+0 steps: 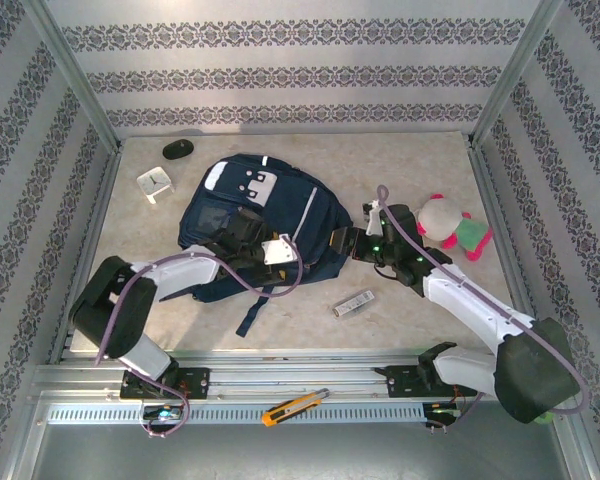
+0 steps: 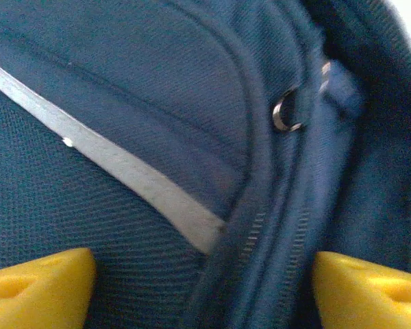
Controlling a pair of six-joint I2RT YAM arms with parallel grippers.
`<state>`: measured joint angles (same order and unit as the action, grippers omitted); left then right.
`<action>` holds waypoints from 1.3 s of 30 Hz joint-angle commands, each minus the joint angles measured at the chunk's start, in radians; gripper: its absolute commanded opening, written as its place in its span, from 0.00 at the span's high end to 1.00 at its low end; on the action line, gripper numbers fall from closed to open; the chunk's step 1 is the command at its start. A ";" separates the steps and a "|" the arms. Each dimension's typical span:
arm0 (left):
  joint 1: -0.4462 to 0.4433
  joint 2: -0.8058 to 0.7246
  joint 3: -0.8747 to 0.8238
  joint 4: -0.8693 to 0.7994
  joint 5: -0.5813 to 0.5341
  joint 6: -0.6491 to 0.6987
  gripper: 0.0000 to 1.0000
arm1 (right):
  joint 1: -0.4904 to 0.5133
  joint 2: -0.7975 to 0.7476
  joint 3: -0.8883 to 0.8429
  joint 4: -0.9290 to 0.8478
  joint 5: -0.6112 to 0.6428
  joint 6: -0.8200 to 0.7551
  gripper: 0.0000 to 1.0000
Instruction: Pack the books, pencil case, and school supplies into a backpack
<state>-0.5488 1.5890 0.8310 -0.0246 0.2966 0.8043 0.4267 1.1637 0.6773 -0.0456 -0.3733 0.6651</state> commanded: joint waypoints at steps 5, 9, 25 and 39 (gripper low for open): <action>0.001 -0.046 0.032 0.117 -0.022 -0.042 0.91 | 0.033 -0.094 -0.033 -0.020 0.074 -0.037 0.50; 0.001 -0.132 0.010 0.121 0.034 -0.185 1.00 | 0.042 -0.124 -0.028 -0.026 0.078 -0.068 0.50; 0.003 -0.250 -0.112 0.293 0.082 -0.511 1.00 | 0.159 -0.003 0.082 -0.039 0.045 -0.160 0.50; 0.009 -0.238 -0.133 0.347 0.090 -0.565 1.00 | 0.210 0.119 0.117 -0.016 0.038 -0.144 0.50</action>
<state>-0.5476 1.3823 0.6880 0.2184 0.3435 0.3038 0.6266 1.2663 0.7467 -0.0826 -0.3206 0.5243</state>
